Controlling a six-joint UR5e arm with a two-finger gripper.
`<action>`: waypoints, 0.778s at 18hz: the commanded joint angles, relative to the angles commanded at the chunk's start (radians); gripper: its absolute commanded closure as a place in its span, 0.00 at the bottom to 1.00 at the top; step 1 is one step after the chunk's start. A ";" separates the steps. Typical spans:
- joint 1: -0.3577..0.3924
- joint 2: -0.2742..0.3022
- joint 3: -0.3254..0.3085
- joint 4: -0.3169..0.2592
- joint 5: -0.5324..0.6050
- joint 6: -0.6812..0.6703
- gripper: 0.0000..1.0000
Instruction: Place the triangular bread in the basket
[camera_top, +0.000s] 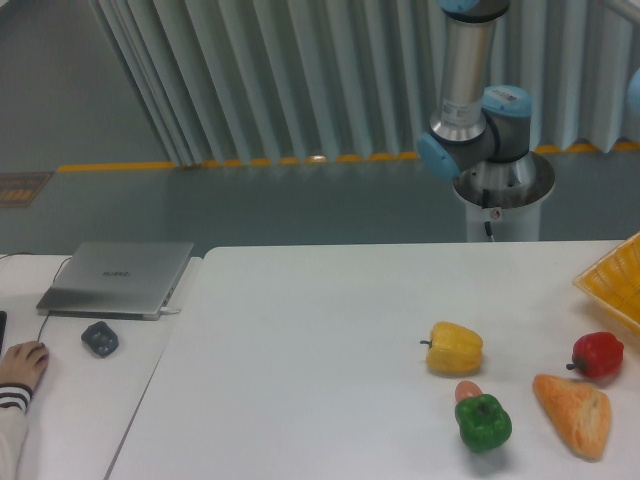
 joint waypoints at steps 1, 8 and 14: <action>-0.003 -0.002 0.002 0.000 0.000 0.000 0.00; 0.001 0.000 -0.014 0.003 -0.090 -0.095 0.00; -0.002 -0.002 -0.031 0.005 -0.190 -0.297 0.00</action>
